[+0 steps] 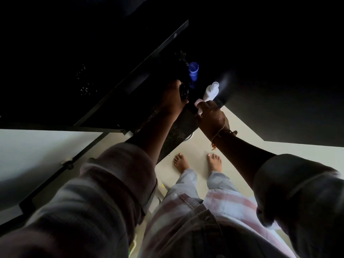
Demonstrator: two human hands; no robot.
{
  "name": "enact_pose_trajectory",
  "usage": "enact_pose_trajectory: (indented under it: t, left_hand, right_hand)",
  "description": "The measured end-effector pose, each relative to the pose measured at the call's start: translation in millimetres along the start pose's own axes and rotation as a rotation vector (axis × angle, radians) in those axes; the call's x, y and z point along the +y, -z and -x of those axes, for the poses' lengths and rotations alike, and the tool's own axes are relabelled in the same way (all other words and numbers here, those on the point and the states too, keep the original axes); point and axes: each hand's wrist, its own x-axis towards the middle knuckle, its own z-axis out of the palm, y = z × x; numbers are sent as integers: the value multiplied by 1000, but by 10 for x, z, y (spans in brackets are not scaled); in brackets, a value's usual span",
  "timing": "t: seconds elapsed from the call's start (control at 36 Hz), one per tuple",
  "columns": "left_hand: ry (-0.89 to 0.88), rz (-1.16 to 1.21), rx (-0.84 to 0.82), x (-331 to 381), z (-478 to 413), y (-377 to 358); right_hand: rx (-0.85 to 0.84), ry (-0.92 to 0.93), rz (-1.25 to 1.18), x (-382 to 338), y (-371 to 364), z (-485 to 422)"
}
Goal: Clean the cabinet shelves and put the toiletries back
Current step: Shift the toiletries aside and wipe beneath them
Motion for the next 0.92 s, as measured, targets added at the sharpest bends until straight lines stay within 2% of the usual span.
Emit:
enact_pose_trajectory:
  t: [0.17, 0.31, 0.42, 0.47, 0.58, 0.72, 0.83, 0.92]
  left_hand:
    - [38, -19, 15, -42, 84, 25]
    - [-28, -23, 134, -77, 294, 194]
    - [-110, 13, 247, -177, 540, 489]
    - [-110, 23, 251, -298, 665, 641]
    - [-5, -33, 165, -613, 903, 892]
    - [15, -112, 58, -952, 1140, 1030]
    - [91, -90, 101, -1051, 1321, 980]
    - [341, 23, 220, -1120, 1494, 818]
  right_hand:
    - [71, -48, 69, -39, 69, 105]
    - [217, 17, 11, -140, 174, 266]
    - [186, 85, -19, -273, 248, 419]
    - [177, 113, -36, -369, 232, 493]
    - [67, 228, -24, -531, 73, 577]
    - [-123, 370, -46, -684, -312, 638]
    - [-265, 324, -31, -774, -573, 695]
    - [-318, 300, -1, -831, -686, 738]
